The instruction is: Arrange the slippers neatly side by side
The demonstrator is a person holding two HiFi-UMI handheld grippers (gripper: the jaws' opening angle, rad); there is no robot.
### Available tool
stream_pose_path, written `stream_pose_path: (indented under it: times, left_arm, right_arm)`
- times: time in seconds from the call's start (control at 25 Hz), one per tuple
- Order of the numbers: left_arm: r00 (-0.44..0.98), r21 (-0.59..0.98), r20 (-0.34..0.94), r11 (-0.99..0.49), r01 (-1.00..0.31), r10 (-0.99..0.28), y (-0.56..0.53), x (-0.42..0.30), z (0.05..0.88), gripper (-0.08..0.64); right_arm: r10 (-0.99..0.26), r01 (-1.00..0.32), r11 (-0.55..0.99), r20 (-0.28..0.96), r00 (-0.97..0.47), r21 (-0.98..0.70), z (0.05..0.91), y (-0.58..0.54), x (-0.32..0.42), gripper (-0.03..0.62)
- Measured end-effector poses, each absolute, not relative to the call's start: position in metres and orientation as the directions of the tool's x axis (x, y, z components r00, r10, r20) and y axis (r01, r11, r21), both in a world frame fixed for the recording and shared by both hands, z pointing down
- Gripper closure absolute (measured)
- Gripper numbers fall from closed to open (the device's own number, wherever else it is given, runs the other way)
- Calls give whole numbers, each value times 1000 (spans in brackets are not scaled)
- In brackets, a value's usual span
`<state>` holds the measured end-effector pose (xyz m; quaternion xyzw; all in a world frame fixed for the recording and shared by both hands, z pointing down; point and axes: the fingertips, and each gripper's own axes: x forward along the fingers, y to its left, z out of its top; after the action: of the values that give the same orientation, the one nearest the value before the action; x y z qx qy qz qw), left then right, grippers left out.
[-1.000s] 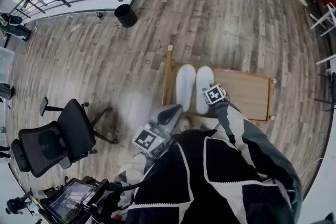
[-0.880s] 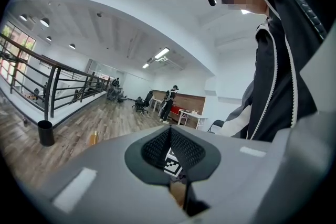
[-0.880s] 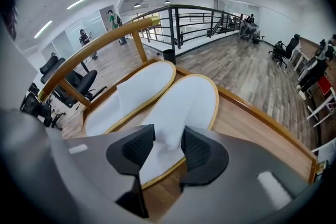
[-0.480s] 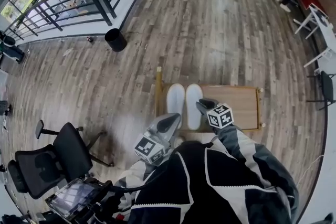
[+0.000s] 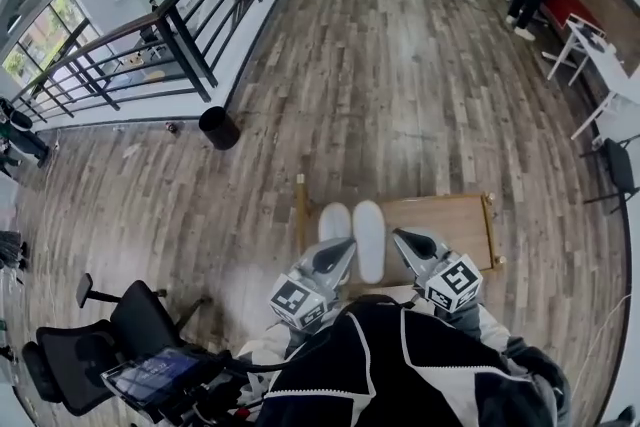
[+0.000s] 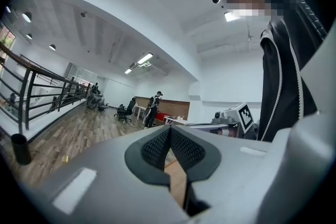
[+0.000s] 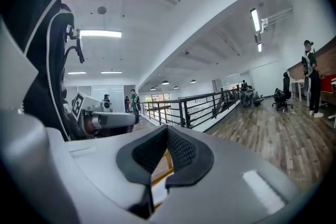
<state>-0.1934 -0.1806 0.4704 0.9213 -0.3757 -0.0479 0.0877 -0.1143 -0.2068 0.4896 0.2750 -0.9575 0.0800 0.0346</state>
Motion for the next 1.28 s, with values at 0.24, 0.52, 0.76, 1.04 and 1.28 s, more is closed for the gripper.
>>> stream_pose_path:
  times: [0.24,0.52,0.76,1.04,1.28]
  left_arm:
    - [724,169,-22,-717,-677,-689,-180,-192,466,540]
    - [715,170,-20,-707,-686,-698,-182,-193,466,540]
    - [697,187,-25,-689,-701,-716,-182,-197,463,540]
    - [691,166,-28,-685,-710,-723,-179,-199,463,540]
    - [682,165,-31,-676,-718,-731,-176,-202,463,540]
  right_arm:
    - [-539,-543,830,69,-840,-129,483,-197,-107,589]
    - [-517,-518,836,54,-854,-179,490,-205,-109,591]
    - [-510,-510,840,52,-859,-187,487,-209,-110,591]
    - [-494,-496,850,56,-868,-178,487,-207,-113,591]
    - [-478,-481,860,57,-876,-172,489,-205,-118,592]
